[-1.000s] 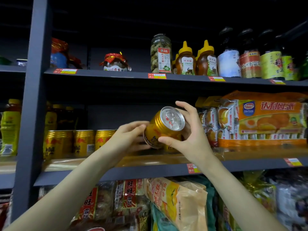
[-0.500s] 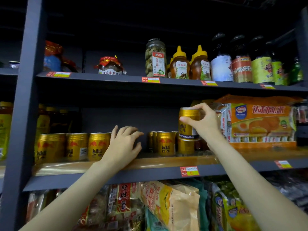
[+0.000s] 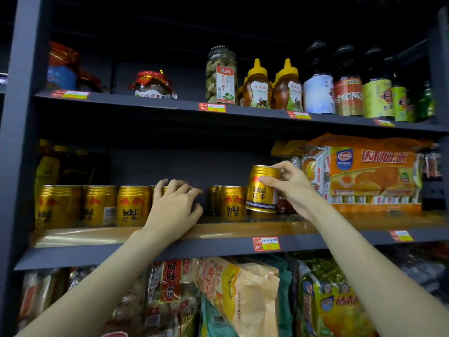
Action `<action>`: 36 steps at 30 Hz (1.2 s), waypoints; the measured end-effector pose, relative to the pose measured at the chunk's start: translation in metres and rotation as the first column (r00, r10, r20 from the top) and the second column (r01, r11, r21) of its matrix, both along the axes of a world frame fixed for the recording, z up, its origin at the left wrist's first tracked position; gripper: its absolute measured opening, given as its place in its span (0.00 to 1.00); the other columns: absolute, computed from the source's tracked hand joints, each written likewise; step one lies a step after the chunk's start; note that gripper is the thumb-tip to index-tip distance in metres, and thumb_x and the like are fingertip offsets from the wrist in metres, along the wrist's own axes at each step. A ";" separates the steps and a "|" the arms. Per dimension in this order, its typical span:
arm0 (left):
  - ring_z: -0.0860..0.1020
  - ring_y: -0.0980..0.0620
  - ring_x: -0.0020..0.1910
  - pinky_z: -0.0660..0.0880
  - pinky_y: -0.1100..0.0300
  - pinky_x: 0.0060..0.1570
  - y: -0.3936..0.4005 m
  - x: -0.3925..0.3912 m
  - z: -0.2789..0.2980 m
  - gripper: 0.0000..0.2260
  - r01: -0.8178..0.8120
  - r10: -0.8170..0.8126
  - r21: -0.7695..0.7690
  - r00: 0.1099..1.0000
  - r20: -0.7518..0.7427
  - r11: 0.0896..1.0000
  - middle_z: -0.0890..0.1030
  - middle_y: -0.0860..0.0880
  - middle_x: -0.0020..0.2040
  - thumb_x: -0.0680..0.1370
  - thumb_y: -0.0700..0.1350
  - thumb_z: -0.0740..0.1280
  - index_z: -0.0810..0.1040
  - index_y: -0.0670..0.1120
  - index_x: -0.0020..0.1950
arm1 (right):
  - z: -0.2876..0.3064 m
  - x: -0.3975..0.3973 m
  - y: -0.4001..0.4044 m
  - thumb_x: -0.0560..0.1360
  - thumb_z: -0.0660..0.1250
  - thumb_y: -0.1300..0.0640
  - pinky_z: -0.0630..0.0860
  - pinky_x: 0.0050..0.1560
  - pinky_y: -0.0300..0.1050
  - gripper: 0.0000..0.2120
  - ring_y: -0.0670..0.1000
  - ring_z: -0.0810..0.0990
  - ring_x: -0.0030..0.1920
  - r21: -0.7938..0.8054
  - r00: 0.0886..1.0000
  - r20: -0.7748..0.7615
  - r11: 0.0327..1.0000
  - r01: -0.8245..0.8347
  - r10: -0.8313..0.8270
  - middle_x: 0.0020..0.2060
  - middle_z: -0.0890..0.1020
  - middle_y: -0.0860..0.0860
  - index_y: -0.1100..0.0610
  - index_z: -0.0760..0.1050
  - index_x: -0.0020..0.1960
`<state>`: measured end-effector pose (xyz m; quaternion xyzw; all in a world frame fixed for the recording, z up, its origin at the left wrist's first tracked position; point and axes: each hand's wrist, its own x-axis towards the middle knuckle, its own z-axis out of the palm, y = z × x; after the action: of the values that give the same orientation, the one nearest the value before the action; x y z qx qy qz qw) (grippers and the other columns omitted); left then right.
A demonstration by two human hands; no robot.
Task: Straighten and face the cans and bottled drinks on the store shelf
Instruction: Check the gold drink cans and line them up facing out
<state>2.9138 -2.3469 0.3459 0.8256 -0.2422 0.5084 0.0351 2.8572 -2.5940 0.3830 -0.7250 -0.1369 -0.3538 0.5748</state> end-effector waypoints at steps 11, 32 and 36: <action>0.79 0.44 0.48 0.58 0.49 0.58 -0.005 0.005 -0.003 0.19 -0.045 0.047 -0.020 0.996 0.082 0.999 0.83 0.48 0.43 0.72 0.51 0.54 0.83 0.47 0.46 | -0.002 -0.004 -0.026 0.63 0.73 0.59 0.78 0.48 0.51 0.24 0.55 0.79 0.54 0.163 0.985 -0.078 0.976 -0.142 0.156 0.55 0.77 0.56 0.55 0.70 0.57; 0.76 0.44 0.60 0.47 0.49 0.69 -0.010 0.004 -0.002 0.19 0.048 -0.045 -0.031 0.994 0.099 0.998 0.83 0.46 0.49 0.73 0.49 0.55 0.81 0.44 0.54 | -0.004 0.027 -0.003 0.69 0.74 0.46 0.69 0.64 0.51 0.29 0.53 0.67 0.67 -0.563 0.954 -0.089 0.805 0.188 -0.285 0.68 0.67 0.50 0.45 0.66 0.66; 0.59 0.50 0.74 0.44 0.57 0.72 -0.036 -0.006 0.013 0.26 0.197 -0.200 -0.035 0.969 -0.145 0.980 0.66 0.46 0.72 0.79 0.53 0.58 0.60 0.44 0.74 | 0.010 0.025 -0.008 0.66 0.71 0.38 0.73 0.63 0.51 0.36 0.52 0.72 0.64 -0.729 0.951 -0.157 0.681 0.070 -0.266 0.65 0.71 0.49 0.47 0.66 0.70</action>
<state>2.9082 -2.3833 0.3594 0.8321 -0.3153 0.4423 0.1122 2.8823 -2.6020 0.3928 -0.9390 -0.1223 -0.2301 0.2245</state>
